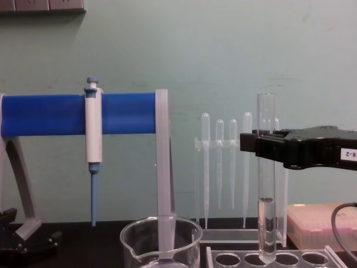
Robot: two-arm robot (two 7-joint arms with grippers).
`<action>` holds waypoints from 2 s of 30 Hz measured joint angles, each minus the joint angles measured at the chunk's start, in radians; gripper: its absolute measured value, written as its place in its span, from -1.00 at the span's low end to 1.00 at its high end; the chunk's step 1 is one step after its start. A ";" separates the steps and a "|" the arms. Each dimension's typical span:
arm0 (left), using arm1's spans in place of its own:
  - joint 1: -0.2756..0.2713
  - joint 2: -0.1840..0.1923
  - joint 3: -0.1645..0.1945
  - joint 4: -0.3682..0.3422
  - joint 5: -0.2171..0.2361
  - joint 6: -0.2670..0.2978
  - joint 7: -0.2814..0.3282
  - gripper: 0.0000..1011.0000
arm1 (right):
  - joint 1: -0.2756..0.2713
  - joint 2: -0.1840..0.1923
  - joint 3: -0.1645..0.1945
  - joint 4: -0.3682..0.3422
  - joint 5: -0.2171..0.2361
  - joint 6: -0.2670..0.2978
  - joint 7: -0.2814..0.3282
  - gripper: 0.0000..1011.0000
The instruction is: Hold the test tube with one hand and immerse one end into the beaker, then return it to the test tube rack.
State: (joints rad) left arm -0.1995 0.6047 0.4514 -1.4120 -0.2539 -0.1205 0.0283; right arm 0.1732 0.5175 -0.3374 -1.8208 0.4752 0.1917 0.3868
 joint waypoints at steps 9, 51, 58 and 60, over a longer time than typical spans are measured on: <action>0.000 0.000 0.000 0.000 0.000 0.000 0.000 0.98 | 0.034 0.007 -0.015 -0.038 -0.002 0.018 -0.004 -0.56; 0.000 0.000 0.000 0.000 0.000 0.000 0.000 0.98 | 0.161 -0.257 -0.211 0.386 -0.155 -0.244 0.037 -0.56; 0.000 0.000 0.000 0.000 0.000 0.000 0.000 0.98 | 0.153 -0.257 -0.206 0.383 -0.168 -0.246 0.034 -0.55; 0.000 0.000 0.000 0.000 0.000 0.000 0.000 0.98 | 0.154 -0.257 -0.207 0.383 -0.167 -0.246 0.034 -0.56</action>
State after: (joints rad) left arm -0.1995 0.6048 0.4514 -1.4120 -0.2539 -0.1205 0.0283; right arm 0.3271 0.2603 -0.5439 -1.4376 0.3081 -0.0548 0.4204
